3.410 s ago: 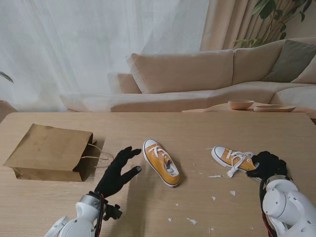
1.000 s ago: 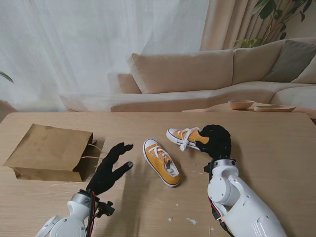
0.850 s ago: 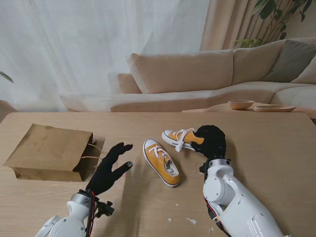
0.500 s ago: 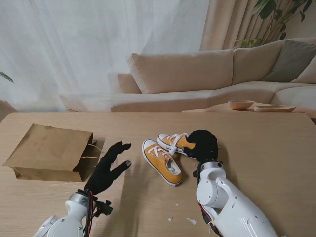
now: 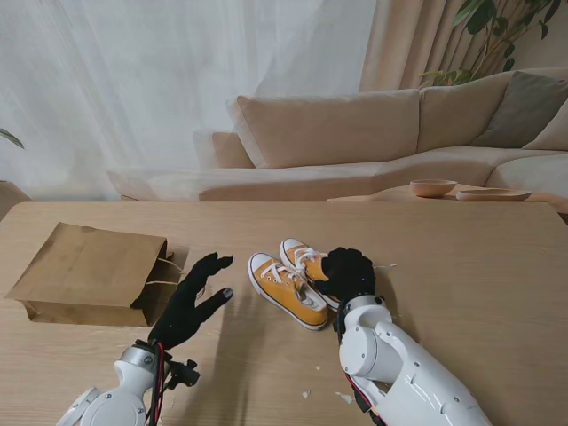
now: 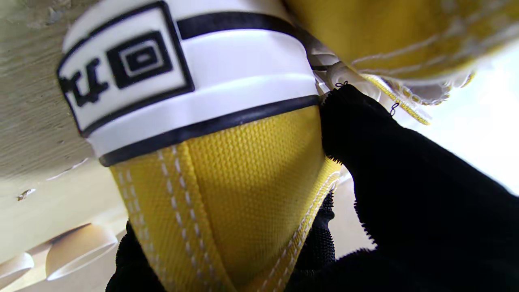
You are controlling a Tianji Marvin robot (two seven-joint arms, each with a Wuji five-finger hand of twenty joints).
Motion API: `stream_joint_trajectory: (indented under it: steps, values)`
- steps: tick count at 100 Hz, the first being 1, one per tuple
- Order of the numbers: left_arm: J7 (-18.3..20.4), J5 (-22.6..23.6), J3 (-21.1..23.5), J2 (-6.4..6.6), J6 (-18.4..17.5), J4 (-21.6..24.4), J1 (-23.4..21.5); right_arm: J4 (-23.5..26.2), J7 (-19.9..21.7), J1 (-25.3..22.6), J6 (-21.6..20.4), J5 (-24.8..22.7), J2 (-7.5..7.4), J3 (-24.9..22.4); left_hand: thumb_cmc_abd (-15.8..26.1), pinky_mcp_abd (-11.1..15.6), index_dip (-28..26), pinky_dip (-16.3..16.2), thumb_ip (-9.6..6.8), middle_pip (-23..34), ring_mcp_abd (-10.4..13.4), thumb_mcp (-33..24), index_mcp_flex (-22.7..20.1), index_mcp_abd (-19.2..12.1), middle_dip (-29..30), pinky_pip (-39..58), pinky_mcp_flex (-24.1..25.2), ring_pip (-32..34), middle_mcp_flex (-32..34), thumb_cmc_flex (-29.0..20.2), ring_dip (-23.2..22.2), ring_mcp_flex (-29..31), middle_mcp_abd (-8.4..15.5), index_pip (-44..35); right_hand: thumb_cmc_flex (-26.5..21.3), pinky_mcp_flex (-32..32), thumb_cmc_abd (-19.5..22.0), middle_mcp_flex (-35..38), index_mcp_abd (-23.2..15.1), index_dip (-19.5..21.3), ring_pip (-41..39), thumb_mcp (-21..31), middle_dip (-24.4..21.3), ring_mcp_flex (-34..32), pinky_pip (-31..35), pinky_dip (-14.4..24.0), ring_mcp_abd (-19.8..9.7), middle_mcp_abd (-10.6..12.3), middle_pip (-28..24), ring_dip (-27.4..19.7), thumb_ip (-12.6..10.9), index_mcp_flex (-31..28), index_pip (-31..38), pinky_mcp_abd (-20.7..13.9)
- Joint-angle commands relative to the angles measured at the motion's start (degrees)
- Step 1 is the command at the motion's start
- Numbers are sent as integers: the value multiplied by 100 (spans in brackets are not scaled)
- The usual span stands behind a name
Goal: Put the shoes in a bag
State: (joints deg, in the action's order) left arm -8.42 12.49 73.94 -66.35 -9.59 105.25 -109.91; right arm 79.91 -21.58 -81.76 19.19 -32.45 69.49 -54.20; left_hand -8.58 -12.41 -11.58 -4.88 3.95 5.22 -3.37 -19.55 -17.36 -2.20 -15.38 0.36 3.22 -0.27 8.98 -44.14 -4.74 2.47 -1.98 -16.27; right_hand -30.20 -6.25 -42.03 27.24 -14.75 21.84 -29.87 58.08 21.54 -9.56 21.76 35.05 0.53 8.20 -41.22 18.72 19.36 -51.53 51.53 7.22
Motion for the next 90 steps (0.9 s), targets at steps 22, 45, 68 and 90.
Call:
stream_joint_trajectory:
  steps: [22,45,68,90]
  values:
    - [96,-24,19,-4,-43,25,-40,464,858,-230,81,-412,-234,-86,106,190,-41,60,37,49,142,45,-3,-49,-25,-119,-2,-72,-18,-87,-77,-100,61,-23,-831,152,902,-324,-1128,-644,169,108,-125,226,54,138,-43,25,191,-36,-724,87,-186,-113]
    - [100,-29,22,-3,-48,25,-41,334,921,-199,-164,-1052,-383,-66,106,191,-41,61,38,50,150,44,0,-54,-23,-119,-2,-72,-21,-84,-78,-99,62,-22,-772,142,997,-279,-1663,-713,162,-213,-151,173,13,119,-93,223,254,-36,-535,-24,-246,-100]
    - [94,-25,25,-4,-52,24,-43,-54,615,-33,-623,-1073,-355,33,109,195,-41,62,38,54,145,41,-3,-48,-24,-119,-2,-73,-18,-89,-78,-102,55,-21,-576,99,979,-247,-1862,-900,151,-222,-163,119,-36,74,-147,338,289,-30,-492,133,-310,-50]
    - [93,-19,24,-4,-39,27,-43,-306,353,178,-563,-954,-257,178,106,192,-40,64,38,53,143,39,-6,-47,-21,-121,-1,-74,-18,-91,-76,-101,57,-20,-520,26,993,-192,-1829,-1083,122,-225,-150,50,-35,50,-156,341,267,-13,-463,299,-288,-13]
